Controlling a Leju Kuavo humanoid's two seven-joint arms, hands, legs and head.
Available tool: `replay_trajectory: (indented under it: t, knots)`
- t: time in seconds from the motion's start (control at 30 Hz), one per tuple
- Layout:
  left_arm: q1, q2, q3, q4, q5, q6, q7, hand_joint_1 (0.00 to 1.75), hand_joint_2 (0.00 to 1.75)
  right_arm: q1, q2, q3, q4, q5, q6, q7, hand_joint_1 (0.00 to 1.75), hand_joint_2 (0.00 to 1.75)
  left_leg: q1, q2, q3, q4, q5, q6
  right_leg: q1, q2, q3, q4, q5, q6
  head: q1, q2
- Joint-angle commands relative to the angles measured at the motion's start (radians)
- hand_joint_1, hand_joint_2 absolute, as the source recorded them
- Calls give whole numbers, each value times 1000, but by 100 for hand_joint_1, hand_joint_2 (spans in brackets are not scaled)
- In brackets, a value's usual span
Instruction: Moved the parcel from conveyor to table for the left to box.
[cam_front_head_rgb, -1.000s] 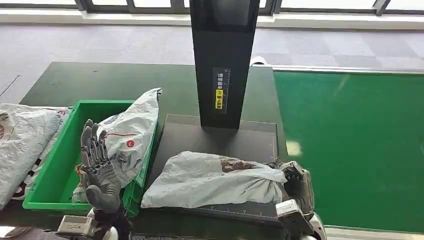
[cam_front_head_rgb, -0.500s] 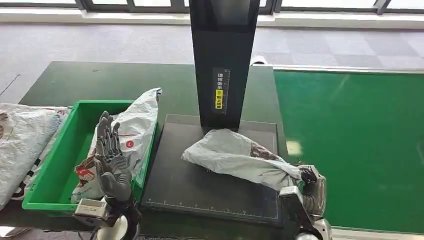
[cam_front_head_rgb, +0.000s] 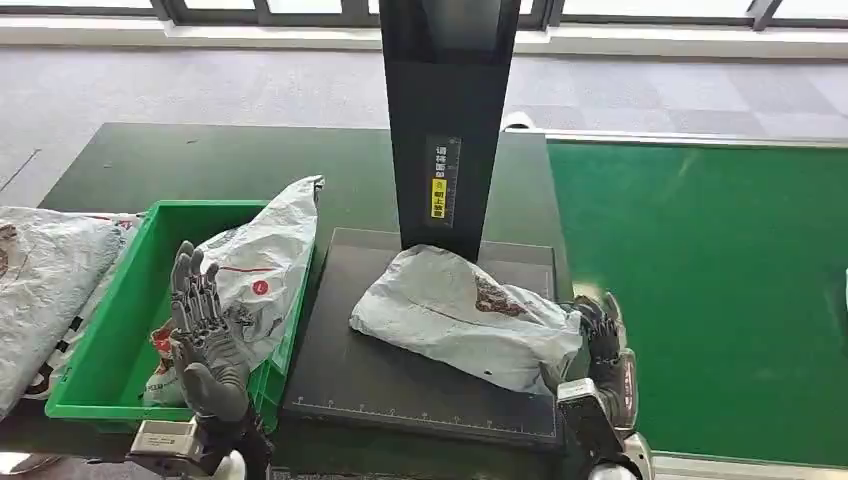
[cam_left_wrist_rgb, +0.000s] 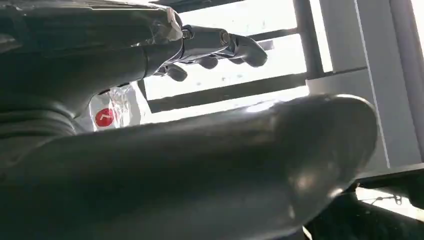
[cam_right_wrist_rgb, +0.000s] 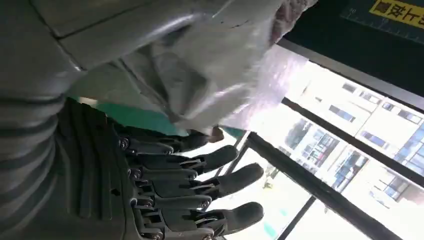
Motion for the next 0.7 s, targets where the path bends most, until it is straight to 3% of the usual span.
replay_trajectory:
  t: [0.03, 0.47, 0.5, 0.7]
  knots:
    - [-24, 22, -8, 62, 0, -25, 30, 0, 0, -83, -1, 32, 112, -29, 57, -15, 0, 175, 0, 3, 1, -2, 1, 0, 0, 2, 0, -2, 2, -1, 0, 0]
    - [-31, 20, -9, 69, 0, -24, 30, 0, 0, -86, 1, 32, 118, -30, 56, -15, 0, 175, 0, 1, 1, -1, 1, 0, 0, 1, 0, -1, 1, 0, 0, 0]
    - [-49, 38, -28, 78, -29, -55, -46, 0, 0, -101, -9, 51, 142, -32, 111, 4, 0, 175, 0, 1, 1, -2, 1, 0, 0, 1, 1, -2, 2, -1, 0, 0]
    - [-118, 30, -43, 185, -57, -109, -36, 0, 0, -110, -22, 104, 145, -21, 146, -30, 0, 175, 0, 0, 1, -2, 2, 0, 0, 0, 1, -2, 2, -1, 0, 0]
